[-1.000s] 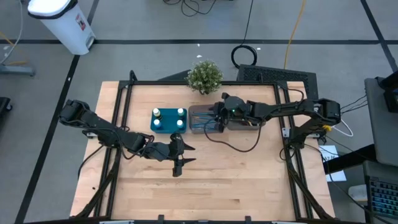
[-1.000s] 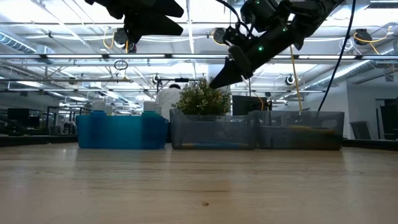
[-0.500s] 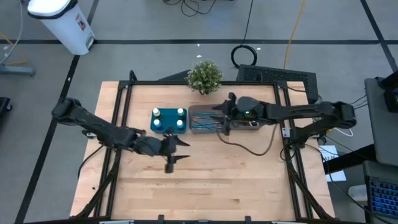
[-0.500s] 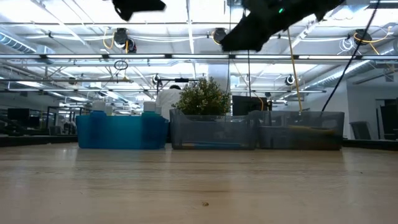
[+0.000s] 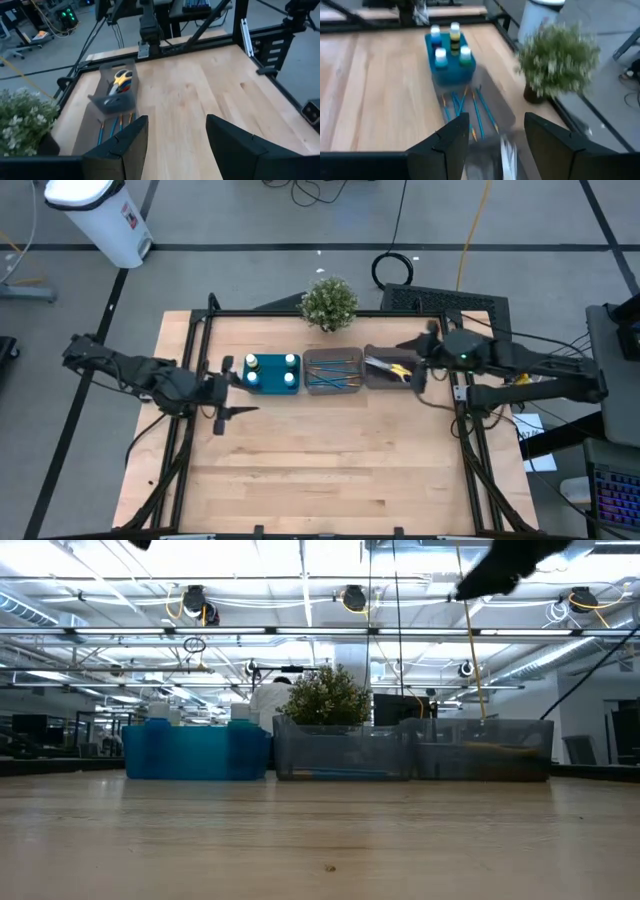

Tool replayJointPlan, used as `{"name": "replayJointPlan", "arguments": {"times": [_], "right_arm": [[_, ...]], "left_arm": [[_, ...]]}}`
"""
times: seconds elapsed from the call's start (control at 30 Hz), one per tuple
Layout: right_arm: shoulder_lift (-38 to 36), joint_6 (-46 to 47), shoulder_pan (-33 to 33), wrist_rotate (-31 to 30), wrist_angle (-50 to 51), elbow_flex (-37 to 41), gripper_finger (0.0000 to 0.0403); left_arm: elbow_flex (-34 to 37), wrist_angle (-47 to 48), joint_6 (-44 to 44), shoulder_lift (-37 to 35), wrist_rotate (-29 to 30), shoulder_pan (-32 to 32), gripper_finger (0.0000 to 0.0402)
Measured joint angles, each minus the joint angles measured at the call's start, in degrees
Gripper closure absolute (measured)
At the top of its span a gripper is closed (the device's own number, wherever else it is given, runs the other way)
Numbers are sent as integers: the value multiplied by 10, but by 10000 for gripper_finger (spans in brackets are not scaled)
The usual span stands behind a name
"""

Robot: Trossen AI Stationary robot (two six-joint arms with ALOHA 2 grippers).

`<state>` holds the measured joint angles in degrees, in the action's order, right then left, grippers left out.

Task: Pick & Place Paint Supplies
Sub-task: Return to Home Position

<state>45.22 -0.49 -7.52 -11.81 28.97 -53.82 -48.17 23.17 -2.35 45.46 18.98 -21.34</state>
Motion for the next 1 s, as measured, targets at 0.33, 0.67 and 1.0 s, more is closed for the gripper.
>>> {"name": "replayJointPlan", "arguments": {"times": [0.33, 0.67, 1.0], "right_arm": [[-164, 16, 1, -1, 19, 104, 218], [-283, 20, 1, -1, -92, 225, 224], [-358, 28, 1, -1, -180, 340, 221]], "left_arm": [[202, -183, -22, -107, 0, 15, 192], [377, -273, 7, -314, -46, 81, 192], [465, -272, 34, -444, -103, 115, 192]]}}
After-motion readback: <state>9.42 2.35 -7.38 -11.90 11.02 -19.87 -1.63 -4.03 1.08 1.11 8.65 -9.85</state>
